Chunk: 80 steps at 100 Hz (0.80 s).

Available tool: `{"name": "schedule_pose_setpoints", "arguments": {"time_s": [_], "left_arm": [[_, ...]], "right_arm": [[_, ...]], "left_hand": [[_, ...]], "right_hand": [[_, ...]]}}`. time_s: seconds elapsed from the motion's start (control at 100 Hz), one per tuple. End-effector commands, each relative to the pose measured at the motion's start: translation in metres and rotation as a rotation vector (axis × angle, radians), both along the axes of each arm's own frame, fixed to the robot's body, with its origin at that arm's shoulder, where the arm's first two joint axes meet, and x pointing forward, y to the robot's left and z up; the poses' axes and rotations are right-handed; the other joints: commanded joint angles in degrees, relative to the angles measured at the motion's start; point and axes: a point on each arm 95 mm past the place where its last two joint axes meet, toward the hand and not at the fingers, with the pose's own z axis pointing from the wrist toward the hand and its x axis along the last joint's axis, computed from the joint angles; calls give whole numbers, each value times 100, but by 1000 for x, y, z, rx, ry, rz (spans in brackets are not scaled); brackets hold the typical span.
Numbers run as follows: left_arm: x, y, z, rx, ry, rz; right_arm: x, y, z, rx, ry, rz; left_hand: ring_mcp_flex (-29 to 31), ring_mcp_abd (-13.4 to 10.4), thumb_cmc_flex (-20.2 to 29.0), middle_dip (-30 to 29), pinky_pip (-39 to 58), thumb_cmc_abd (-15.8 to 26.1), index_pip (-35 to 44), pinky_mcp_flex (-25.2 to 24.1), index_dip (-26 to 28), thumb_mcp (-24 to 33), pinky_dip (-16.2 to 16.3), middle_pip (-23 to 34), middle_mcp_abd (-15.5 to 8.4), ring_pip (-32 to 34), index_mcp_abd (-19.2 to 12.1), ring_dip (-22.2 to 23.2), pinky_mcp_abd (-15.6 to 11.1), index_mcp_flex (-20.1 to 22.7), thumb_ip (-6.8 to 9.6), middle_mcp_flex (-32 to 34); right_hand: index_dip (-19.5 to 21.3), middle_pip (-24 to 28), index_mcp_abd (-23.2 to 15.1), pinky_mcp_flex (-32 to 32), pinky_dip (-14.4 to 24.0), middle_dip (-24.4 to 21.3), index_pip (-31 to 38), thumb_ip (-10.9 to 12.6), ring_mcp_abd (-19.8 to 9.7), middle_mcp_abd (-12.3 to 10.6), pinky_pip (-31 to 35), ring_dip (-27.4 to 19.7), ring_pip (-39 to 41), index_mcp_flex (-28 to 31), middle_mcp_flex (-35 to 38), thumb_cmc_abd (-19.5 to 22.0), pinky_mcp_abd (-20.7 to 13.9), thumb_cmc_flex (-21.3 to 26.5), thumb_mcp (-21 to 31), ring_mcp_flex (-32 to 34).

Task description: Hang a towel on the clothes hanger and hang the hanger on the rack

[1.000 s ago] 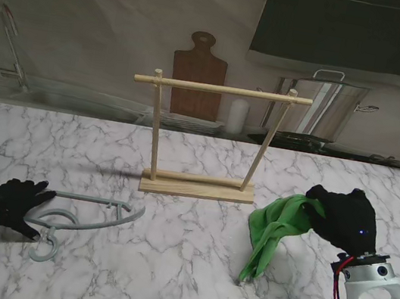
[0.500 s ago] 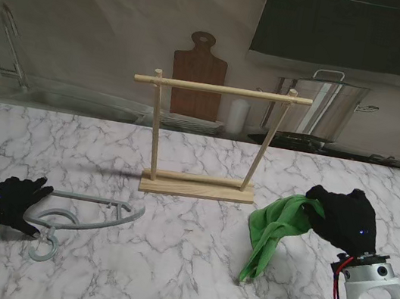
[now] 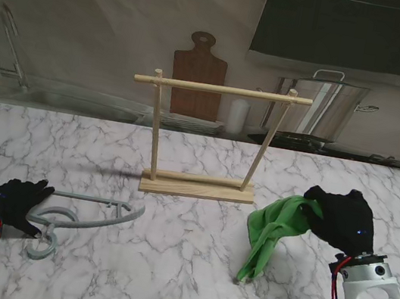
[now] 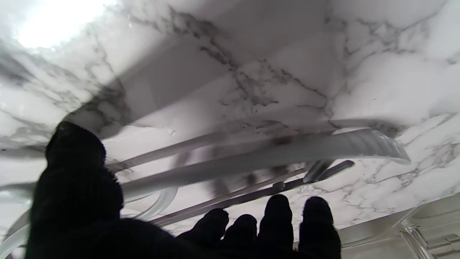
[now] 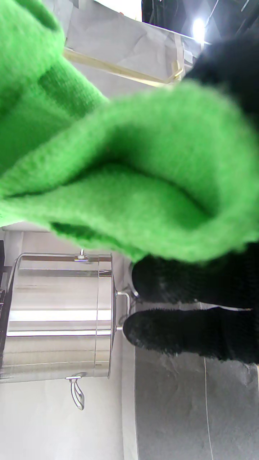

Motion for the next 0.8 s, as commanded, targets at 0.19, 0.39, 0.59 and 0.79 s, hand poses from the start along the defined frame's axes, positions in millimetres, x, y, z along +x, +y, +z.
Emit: {"name": "schedule_pose_setpoints", "arguments": {"time_s": [0.19,0.39,0.59,0.79], "left_arm": [[0,2,-20,-5,81,48],[2,2,-27,-43,80,84],[3,-2,-25,-122,30,96],[3,-9,-12,-208,-52,75]], "right_arm": [[1,0,-3,0,10,2],[0,0,-3,3,4,3],[0,0,-3,3,2,3],[-1,-1,-4,3,2,0]], "left_hand": [[1164,-476,1948,529,510,25,295,569,528,144,154,373,-460,308,-153,381,-258,101,207,1031],[2308,-593,3722,707,2788,1049,743,646,930,434,78,842,-833,625,-625,534,-416,1062,254,2199],[3153,-369,3742,1006,3623,962,1755,1032,2002,2202,136,1350,-720,1124,-930,861,-340,2434,-40,3637],[3251,436,3742,2153,4241,1075,2780,1002,3217,2548,495,2180,-374,2183,-1102,2311,226,2722,-93,3981]], "right_hand": [[98,122,-628,-111,-65,74,579,104,-226,-104,-60,-135,-19,284,20,500,7,323,76,193],[101,132,-637,-102,-65,83,578,102,-221,-112,-61,-129,-16,286,22,502,-11,315,77,195],[101,141,-632,-107,-65,92,578,99,-231,-111,-64,-121,-9,288,21,507,-4,308,78,194],[103,151,-628,-101,-62,101,581,100,-225,-108,-57,-113,1,287,23,506,-6,311,81,197]]}}
